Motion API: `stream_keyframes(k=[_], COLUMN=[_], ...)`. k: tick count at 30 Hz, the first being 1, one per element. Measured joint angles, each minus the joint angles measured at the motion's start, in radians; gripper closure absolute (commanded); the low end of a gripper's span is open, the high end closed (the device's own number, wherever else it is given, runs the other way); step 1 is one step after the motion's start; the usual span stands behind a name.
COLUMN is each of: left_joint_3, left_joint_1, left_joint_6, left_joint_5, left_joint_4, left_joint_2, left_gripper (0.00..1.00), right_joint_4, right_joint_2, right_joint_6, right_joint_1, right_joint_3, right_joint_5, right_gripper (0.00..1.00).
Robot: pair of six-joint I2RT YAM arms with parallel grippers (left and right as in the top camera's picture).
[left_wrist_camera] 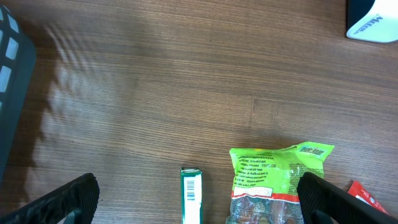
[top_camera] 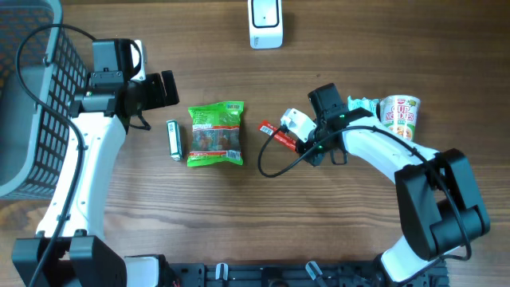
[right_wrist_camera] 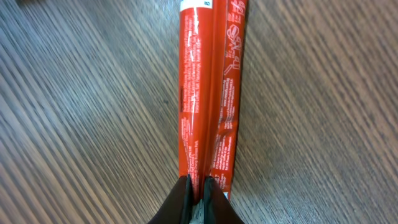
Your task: Scan the item barcode
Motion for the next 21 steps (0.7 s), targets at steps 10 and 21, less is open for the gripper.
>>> stream_keyframes(k=[10,21], left_joint_3=[0.000,0.000], left_joint_1=[0.000,0.000], left_joint_6=[0.000,0.000], left_joint_5=[0.000,0.000], left_joint_4=[0.000,0.000], left_joint_2=[0.000,0.000], left_gripper=[0.00,0.00], right_joint_4=[-0.007,-0.064], right_joint_2=[0.000,-0.095], right_joint_6=[0.056,0.153], right_joint_1=[0.000,0.000], right_joint_3=[0.028,0.085], right_joint_5=[-0.021,-0.021], right_gripper=[0.66,0.48])
